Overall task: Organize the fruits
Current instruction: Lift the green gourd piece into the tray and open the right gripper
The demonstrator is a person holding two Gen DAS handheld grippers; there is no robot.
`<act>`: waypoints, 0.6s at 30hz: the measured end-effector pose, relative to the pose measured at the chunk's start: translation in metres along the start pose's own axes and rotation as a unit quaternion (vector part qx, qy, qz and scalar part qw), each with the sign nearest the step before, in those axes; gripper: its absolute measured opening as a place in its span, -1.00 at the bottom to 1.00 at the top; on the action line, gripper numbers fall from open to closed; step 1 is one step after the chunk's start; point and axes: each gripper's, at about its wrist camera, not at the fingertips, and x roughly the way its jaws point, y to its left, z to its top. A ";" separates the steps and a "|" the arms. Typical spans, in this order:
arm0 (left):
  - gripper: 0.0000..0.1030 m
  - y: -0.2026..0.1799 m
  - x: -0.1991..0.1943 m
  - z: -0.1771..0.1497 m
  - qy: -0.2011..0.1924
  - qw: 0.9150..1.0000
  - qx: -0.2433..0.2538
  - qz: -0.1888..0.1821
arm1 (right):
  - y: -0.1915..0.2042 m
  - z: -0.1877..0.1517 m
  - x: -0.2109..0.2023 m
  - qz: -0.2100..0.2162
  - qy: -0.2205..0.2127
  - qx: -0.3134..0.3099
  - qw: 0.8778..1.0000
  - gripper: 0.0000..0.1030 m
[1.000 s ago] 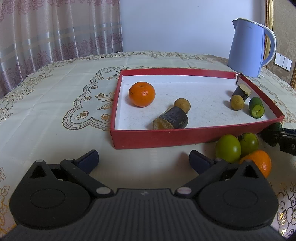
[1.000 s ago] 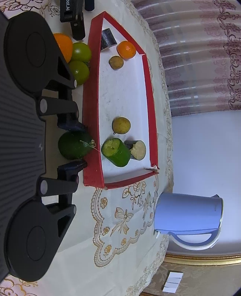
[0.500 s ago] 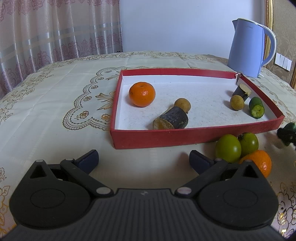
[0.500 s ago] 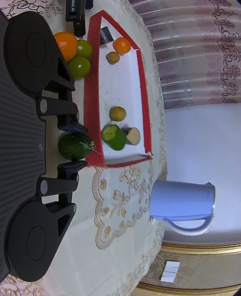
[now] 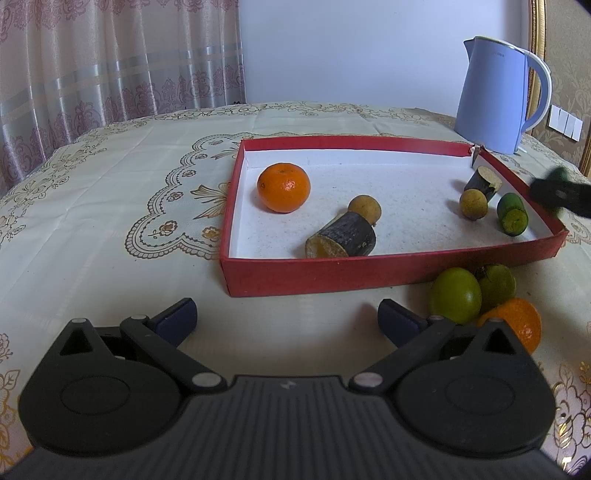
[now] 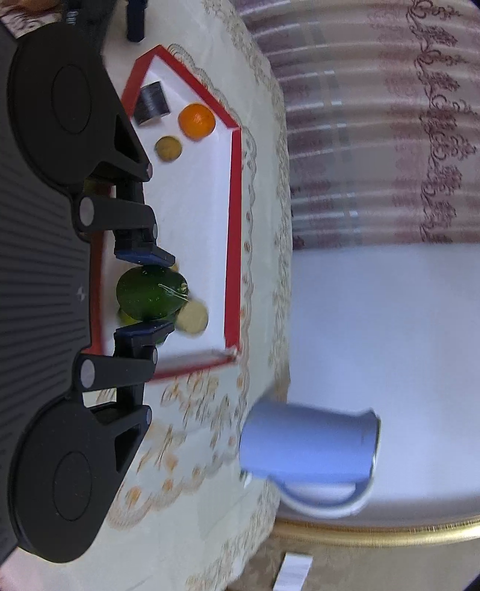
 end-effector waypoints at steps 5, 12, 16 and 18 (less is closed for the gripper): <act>1.00 0.000 0.000 0.000 0.000 1.000 0.000 0.000 | 0.024 0.011 0.031 0.024 0.015 -0.041 0.999 -0.40; 1.00 0.000 0.001 0.000 0.000 1.000 -0.001 -0.001 | 0.047 0.010 0.069 0.044 0.048 -0.079 0.995 -0.40; 1.00 0.000 0.001 0.000 0.001 1.000 -0.001 -0.002 | 0.052 0.004 0.080 0.056 0.077 -0.090 0.991 -0.40; 1.00 0.000 0.001 0.000 0.000 1.000 -0.001 -0.001 | 0.053 0.002 0.077 0.053 0.072 -0.091 0.992 -0.39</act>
